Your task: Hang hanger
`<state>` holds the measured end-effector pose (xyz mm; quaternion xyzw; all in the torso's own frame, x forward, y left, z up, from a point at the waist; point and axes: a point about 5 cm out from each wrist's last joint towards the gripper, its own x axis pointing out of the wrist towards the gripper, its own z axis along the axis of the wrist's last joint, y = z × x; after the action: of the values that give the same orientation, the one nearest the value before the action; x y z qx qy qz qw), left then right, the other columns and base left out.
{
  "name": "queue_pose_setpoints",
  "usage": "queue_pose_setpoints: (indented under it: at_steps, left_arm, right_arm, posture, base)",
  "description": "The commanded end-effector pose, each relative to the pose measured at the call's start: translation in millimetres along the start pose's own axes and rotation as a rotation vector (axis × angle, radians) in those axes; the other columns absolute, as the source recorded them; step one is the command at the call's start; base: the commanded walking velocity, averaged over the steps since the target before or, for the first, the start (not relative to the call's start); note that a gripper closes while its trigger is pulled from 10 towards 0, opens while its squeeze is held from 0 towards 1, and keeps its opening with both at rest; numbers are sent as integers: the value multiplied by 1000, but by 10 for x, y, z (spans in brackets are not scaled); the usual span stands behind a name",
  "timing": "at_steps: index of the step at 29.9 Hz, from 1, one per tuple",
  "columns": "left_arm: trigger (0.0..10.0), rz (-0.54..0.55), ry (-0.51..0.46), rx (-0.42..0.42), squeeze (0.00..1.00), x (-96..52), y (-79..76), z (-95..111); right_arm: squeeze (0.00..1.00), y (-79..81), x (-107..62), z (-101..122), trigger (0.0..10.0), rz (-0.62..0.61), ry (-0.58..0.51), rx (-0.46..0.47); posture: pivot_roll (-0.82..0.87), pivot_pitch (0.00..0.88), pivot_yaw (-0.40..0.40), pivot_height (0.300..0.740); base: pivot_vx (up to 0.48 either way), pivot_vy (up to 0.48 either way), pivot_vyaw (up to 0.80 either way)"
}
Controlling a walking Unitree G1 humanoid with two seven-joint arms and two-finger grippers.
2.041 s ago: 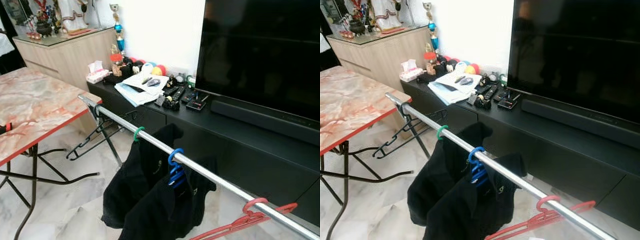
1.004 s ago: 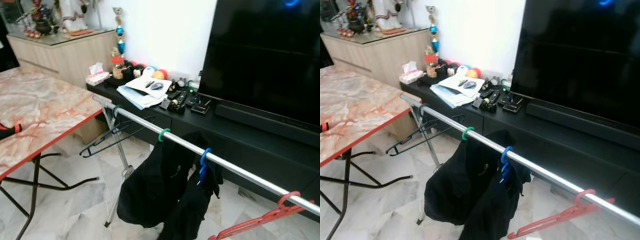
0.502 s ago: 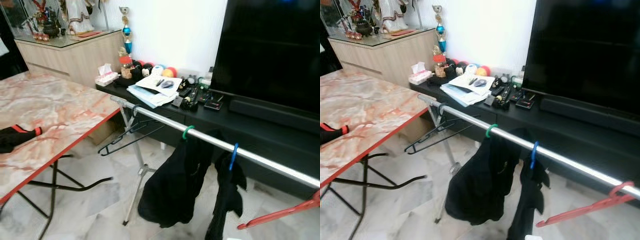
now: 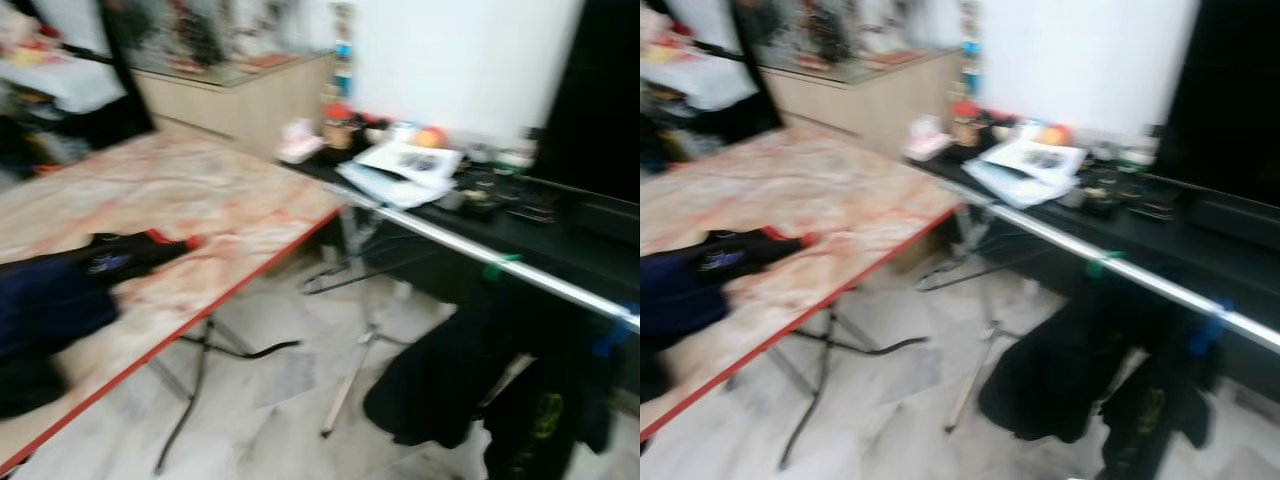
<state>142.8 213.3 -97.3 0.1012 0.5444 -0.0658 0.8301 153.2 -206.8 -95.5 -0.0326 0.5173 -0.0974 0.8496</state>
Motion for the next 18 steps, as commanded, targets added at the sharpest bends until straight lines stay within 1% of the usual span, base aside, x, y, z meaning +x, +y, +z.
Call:
queue_pose_setpoints:
  at_steps: [1,10,18]
  left_arm:
    - [10000,20,5,10,0,-13,81,4]
    - [10000,17,6,12,0,-12,76,-2]
    - [10000,16,4,10,0,-11,72,2]
  right_arm:
    - [0,97,-1,43,10000,27,-12,-8]
    - [0,97,-1,35,10000,28,-7,0]
    - [0,94,-1,34,10000,23,-5,13]
  posture:
    - [54,0,51,740]
    - [54,0,50,740]
    - [57,0,47,740]
  base:
    - [0,319,800]
    - [0,322,781]
    - [0,329,0]
